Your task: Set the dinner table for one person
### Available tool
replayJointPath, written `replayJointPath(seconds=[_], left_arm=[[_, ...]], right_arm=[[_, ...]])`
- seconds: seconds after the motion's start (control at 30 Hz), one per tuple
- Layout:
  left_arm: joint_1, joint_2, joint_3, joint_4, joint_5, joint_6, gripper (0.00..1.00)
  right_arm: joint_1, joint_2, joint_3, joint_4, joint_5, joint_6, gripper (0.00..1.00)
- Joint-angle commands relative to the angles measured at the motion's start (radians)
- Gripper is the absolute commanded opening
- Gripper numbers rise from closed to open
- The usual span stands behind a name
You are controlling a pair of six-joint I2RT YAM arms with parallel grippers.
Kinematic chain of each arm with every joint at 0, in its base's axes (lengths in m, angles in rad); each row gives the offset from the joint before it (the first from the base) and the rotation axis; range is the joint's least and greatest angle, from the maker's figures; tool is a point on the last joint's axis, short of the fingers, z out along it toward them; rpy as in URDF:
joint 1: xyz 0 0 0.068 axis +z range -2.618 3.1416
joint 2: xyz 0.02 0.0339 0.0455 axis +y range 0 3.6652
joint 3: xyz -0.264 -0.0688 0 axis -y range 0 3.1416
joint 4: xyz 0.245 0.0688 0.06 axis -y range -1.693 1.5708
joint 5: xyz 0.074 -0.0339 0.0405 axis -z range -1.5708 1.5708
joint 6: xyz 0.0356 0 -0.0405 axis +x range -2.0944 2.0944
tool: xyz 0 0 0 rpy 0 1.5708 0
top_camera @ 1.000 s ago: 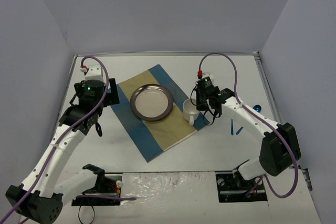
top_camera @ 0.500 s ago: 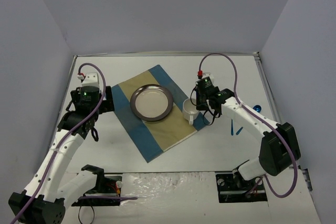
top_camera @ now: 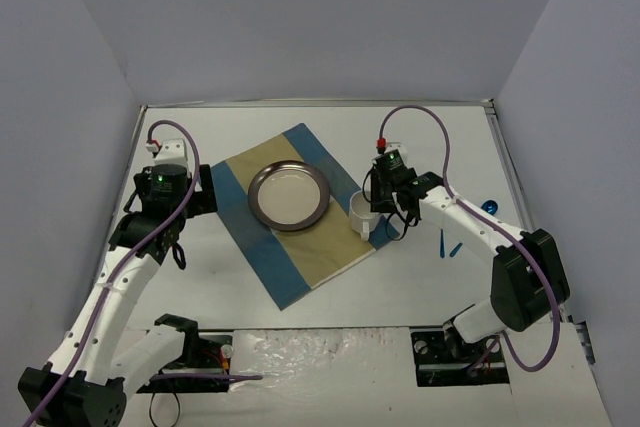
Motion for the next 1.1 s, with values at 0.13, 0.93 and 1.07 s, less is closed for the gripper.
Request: replayJointPath(seconds=[0.13, 0.93, 1.07], left_arm=[[0.013, -0.012, 0.008, 0.051, 0.007, 0.000, 0.95], [0.025, -0.056, 0.006, 0.047, 0.092, -0.017, 0.95], [0.030, -0.069, 0.001, 0.052, 0.107, -0.019, 0.95]], right_arm=[[-0.012, -0.103, 0.018, 0.056, 0.013, 0.028, 0.62], [-0.640, 0.016, -0.059, 0.319, -0.271, -0.096, 0.68], [-0.673, 0.076, -0.032, 0.324, -0.278, -0.200, 0.68]])
